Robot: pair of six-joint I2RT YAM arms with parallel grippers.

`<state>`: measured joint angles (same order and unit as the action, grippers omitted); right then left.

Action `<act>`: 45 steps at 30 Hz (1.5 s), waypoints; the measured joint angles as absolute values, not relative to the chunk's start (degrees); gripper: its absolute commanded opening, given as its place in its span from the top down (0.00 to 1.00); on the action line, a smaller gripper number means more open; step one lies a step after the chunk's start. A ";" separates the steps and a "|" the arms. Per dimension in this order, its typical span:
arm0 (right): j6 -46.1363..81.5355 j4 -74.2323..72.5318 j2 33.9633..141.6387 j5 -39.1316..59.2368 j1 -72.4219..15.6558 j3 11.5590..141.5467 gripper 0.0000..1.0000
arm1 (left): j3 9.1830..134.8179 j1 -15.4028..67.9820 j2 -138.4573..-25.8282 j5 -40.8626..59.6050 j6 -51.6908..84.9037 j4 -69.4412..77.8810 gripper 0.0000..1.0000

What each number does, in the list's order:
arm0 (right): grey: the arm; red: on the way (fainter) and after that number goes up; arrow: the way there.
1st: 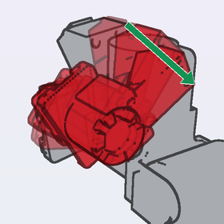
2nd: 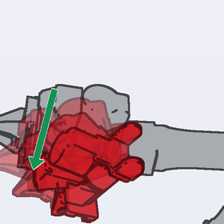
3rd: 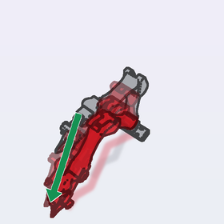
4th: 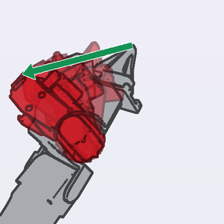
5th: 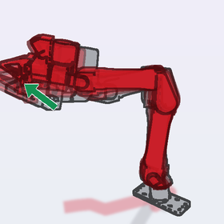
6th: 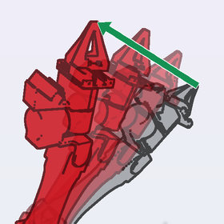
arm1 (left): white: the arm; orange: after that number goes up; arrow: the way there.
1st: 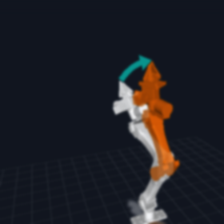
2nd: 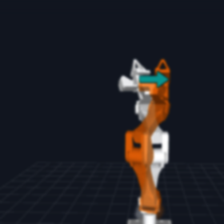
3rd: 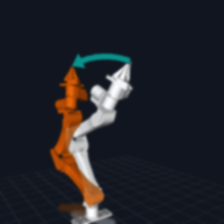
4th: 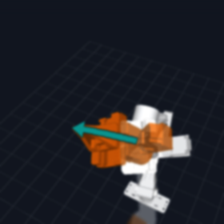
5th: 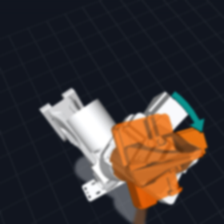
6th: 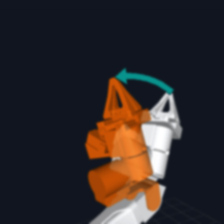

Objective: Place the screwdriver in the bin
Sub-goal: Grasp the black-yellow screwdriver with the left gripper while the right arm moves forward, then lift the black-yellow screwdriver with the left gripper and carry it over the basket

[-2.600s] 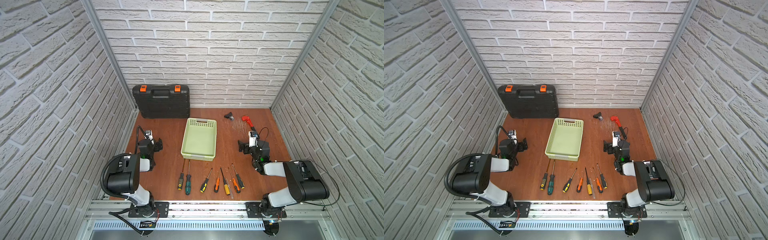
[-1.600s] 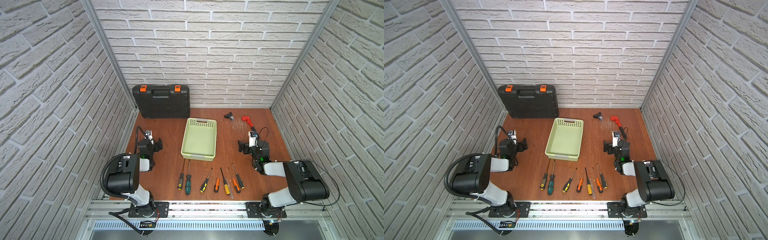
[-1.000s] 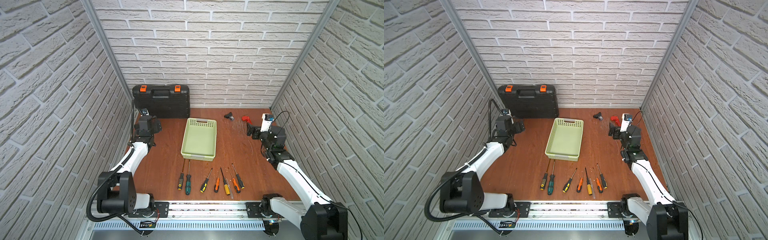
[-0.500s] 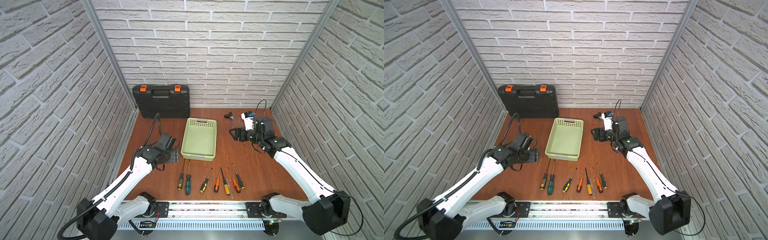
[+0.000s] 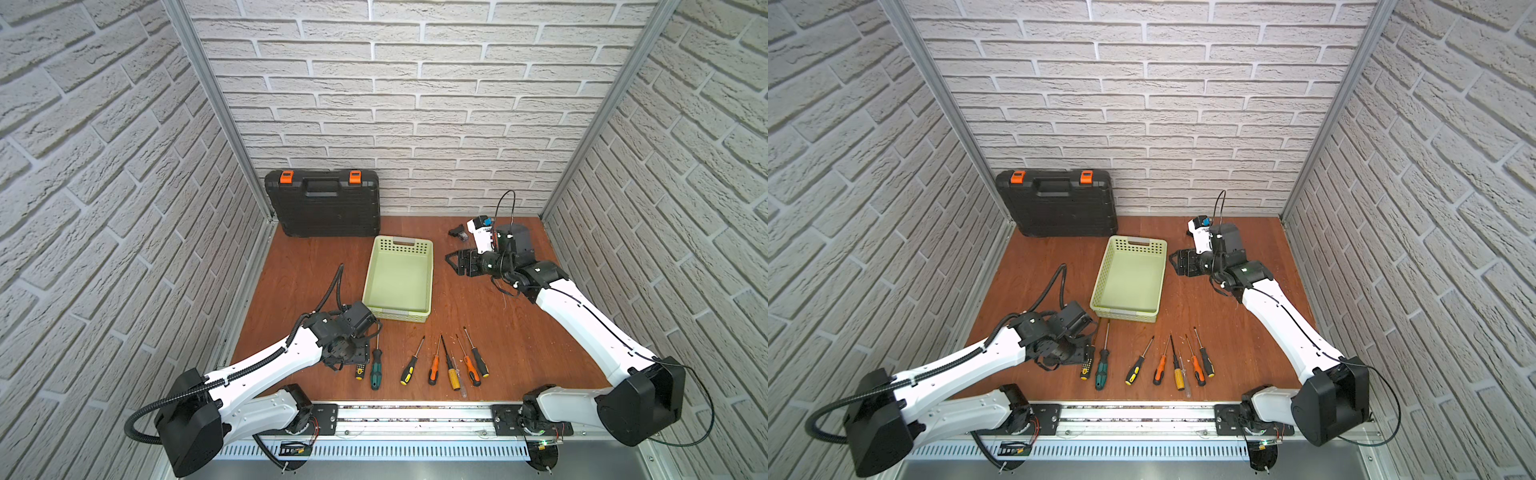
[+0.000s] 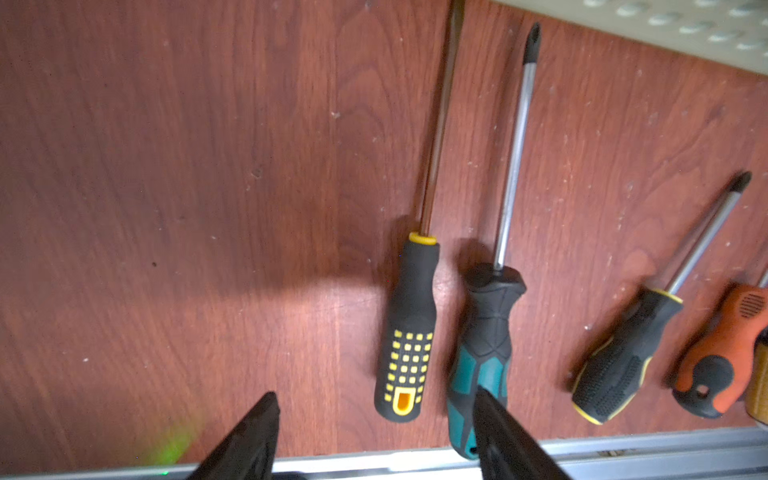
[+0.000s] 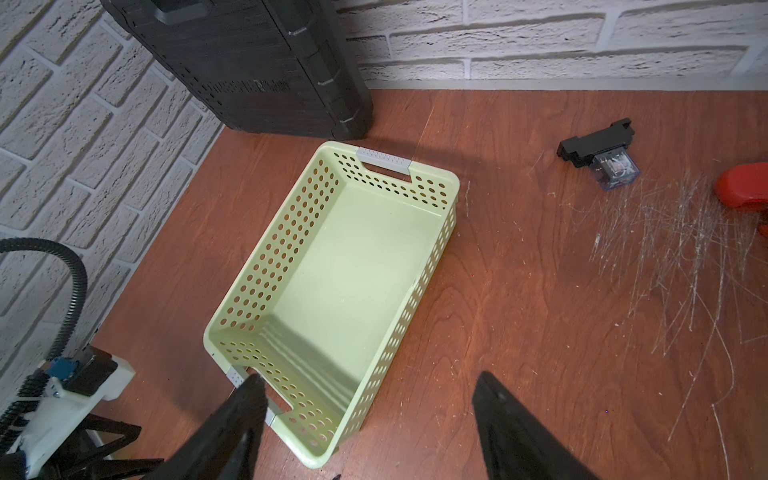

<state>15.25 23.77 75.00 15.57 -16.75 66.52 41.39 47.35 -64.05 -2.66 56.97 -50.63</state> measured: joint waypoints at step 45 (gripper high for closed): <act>17.15 25.15 74.37 17.74 -16.93 65.91 0.28 | 36.80 49.12 -76.40 0.10 59.16 -40.75 1.00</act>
